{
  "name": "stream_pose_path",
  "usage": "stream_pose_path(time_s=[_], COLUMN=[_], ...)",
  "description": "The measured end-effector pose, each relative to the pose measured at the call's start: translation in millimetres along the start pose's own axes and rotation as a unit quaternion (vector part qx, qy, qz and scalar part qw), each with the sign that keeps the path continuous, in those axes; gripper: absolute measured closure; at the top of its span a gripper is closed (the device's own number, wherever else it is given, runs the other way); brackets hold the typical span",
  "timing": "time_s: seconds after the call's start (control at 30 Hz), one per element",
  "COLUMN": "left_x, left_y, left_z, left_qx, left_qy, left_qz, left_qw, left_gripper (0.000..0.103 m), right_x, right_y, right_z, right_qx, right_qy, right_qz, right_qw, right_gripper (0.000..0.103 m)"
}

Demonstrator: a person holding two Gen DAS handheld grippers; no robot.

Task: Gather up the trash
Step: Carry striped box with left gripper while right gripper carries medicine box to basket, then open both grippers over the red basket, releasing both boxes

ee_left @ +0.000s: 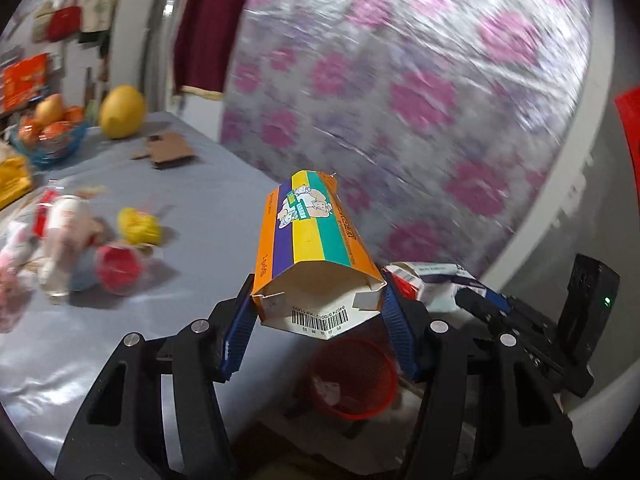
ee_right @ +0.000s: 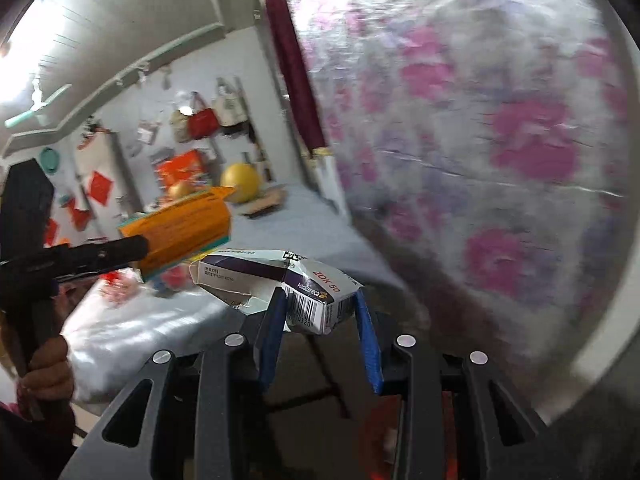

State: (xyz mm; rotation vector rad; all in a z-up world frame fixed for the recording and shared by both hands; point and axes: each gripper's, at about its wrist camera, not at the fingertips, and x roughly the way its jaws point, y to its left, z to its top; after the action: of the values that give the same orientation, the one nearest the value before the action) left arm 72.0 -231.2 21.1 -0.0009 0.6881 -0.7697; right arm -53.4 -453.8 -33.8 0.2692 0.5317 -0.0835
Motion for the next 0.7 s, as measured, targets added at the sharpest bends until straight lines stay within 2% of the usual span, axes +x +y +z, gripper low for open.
stream_pose_path(time_s=[0.17,0.3,0.33,0.37,0.5,0.53,0.6,0.7], left_x=[28.2,48.4,52.1,56.9,80.6,87.1,101.8,121.0], left_y=[-31.5,-54.5,-59.6,-64.0,-80.0,-82.5,-86.6,-91.7], left_z=[-9.4,-18.6,-21.7,-24.2,-34.6,-37.0,-43.3,-52.5], left_qx=[0.020,0.044,0.049,0.054,0.077,0.080,0.083,0.088], left_qy=[0.041,0.068,0.074,0.080,0.108,0.116,0.134,0.161], left_qz=[-0.032,-0.042,-0.044,-0.047,-0.049,-0.051,-0.054,-0.059], left_qw=[0.9984,0.9958,0.9951,0.9942,0.9899,0.9887,0.9860,0.9813], left_gripper=[0.044,0.044,0.044,0.044,0.044,0.044,0.044,0.044], right_x=[15.7,65.2,80.3,86.7,85.5,78.3,68.4,53.2], right_y=[-52.2,-83.4,-89.8,-93.2,-100.2,-103.3,-106.9,-117.6], right_z=[-30.8,-69.1,-82.7,-89.1,-91.8,-87.0,-79.9,-72.9], right_qx=[0.011,0.017,0.022,0.029,0.047,0.048,0.058,0.079], right_qy=[0.052,0.151,0.178,0.185,0.173,0.157,0.133,0.105], right_qz=[-0.081,-0.118,-0.123,-0.124,-0.116,-0.124,-0.134,-0.140], right_qw=[0.995,0.981,0.976,0.974,0.977,0.979,0.980,0.981], right_gripper=[0.068,0.066,0.062,0.055,0.053,0.052,0.043,0.042])
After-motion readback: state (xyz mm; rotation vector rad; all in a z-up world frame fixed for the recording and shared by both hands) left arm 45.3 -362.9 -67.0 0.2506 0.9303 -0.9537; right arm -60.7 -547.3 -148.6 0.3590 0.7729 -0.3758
